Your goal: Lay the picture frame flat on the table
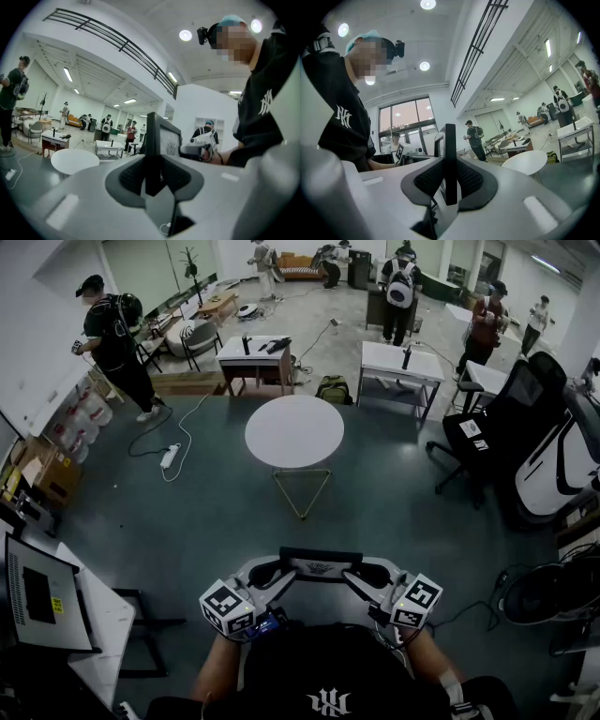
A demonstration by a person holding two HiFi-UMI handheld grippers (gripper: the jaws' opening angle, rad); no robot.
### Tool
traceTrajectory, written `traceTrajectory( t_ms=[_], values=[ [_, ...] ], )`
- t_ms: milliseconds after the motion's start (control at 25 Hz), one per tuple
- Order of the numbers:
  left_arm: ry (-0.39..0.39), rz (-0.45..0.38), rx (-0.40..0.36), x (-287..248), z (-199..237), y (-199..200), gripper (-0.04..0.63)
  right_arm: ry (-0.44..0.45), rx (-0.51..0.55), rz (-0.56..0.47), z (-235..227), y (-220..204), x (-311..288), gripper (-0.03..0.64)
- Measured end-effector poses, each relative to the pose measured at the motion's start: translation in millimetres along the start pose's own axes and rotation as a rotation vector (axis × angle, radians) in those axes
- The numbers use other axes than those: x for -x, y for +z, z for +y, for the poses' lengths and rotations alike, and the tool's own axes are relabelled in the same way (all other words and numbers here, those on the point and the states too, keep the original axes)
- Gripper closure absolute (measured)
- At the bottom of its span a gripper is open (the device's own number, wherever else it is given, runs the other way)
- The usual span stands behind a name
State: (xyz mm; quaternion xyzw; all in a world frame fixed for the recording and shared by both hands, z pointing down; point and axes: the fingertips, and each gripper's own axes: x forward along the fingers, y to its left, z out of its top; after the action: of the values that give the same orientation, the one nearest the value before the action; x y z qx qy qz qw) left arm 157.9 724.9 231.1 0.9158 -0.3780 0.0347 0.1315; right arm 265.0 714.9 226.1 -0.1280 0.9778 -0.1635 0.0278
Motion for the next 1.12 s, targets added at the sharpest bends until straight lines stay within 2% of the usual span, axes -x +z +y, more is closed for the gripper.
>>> traceTrajectory(
  t_ms=[240,520,1120],
  values=[
    [0.012,-0.008,0.022,21.3,-6.0,-6.1,0.500,0.009,-0.004,0.004,18.2,-5.9,-6.8,0.541],
    [0.014,-0.015,0.028,19.3,-16.0,-6.0,0.500,0.011,-0.033,-0.031,18.8,-1.1,0.9,0.537],
    [0.003,-0.004,0.035,6.6,-37.5,-13.8,0.502,-0.006,-0.018,-0.010,18.5,-7.1,26.1,0.535]
  ],
)
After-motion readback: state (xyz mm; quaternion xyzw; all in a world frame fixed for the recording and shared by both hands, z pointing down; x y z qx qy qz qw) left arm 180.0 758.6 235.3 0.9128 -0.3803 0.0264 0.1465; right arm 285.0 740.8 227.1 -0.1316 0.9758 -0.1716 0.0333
